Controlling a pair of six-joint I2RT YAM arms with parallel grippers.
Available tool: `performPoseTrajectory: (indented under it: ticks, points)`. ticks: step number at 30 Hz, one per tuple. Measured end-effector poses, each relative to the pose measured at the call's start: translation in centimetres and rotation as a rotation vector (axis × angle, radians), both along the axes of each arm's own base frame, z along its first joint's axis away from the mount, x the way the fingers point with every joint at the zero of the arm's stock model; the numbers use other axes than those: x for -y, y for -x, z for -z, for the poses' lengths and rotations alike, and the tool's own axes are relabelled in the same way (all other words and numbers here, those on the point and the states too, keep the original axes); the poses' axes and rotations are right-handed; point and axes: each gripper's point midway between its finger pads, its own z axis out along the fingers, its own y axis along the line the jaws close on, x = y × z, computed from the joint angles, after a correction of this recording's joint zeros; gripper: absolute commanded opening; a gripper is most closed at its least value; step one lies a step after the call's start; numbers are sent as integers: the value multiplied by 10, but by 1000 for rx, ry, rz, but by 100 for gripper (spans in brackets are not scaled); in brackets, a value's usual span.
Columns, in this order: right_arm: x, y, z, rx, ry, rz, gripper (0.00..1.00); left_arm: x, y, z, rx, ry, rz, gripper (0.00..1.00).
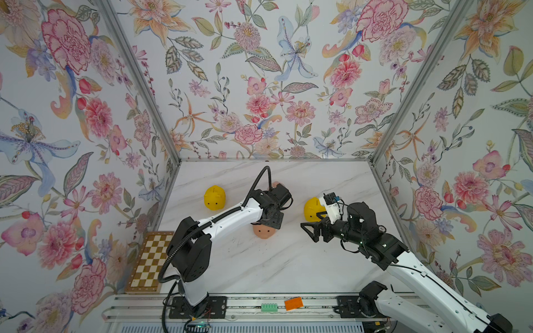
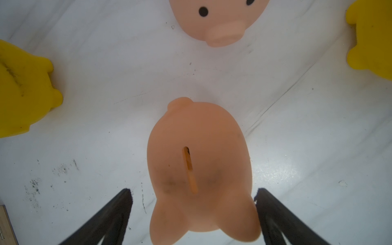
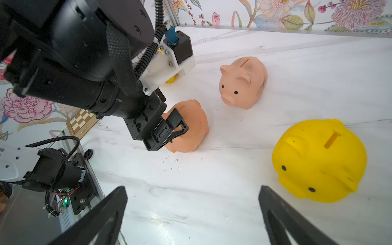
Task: Open piggy banks
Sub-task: Adjust the piggy bank at the center of the board.
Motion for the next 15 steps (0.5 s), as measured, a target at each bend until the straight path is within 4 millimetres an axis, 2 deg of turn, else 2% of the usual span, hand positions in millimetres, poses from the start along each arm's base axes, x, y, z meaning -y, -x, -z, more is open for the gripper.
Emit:
performPoseTrajectory:
  ticks: [9, 15]
  points:
    - [-1, -1, 2, -4, 1, -3, 99, -5, 10, 15, -46, -11, 6, 96]
    - [-4, -3, 7, -20, 9, -7, 99, -10, 16, 22, -63, -24, 3, 93]
